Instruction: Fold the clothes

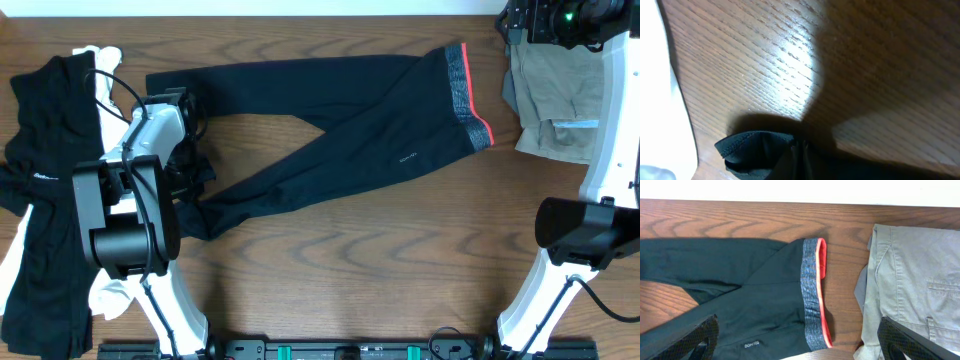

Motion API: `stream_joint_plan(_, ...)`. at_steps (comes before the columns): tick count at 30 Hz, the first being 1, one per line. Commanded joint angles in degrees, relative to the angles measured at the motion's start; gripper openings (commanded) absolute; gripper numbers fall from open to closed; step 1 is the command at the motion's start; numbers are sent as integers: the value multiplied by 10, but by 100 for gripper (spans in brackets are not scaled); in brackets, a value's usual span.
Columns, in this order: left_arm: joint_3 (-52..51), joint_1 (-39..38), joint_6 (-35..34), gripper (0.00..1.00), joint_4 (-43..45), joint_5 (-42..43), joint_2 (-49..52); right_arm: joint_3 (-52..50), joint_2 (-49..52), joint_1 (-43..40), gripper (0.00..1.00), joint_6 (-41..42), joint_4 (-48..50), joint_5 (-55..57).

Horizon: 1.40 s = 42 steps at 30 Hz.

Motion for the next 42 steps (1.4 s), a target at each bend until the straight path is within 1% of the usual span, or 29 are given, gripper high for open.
stream_joint_plan(1, 34, 5, -1, 6, -10, -7, 4, -1, 1, -4, 99, -10, -1, -4)
stream_joint_plan(4, 94, 11, 0, 6, -20, -7, 1, -1, 1, -4, 99, -10, 0, -4)
stream_joint_plan(9, 233, 19, 20, 6, -47, -7, 0, -1, 1, -4, 99, -10, -1, -4)
stream_joint_plan(12, 316, 19, 28, 6, -83, -7, 0, -1, 1, -4, 99, -9, -3, -4)
stream_joint_plan(15, 362, 19, 27, 6, -128, -7, -1, -1, 1, -4, 99, -9, -5, -4)
stream_joint_plan(17, 366, 19, 27, 6, -158, -7, -2, -1, 1, -4, 99, -10, -6, -4)
stream_joint_plan(22, 340, 22, 27, 6, -225, -7, -2, -1, 1, -4, 99, -10, -5, -4)
stream_joint_plan(26, 289, 31, 27, 6, -246, -7, -2, -1, 1, -4, 99, -10, -6, -4)
stream_joint_plan(32, 156, 63, 27, 6, -229, -7, -2, -1, 1, -4, 99, -10, -7, -4)
stream_joint_plan(37, 50, 105, 27, 6, -185, -9, -2, -1, 1, -5, 99, -10, -11, -4)
stream_joint_plan(39, 16, 127, 27, 6, -162, -9, -2, -1, 1, -5, 99, -9, -19, -5)
stream_joint_plan(42, -4, 160, 27, 6, -133, -9, -2, -1, 1, -5, 99, -9, -49, -5)
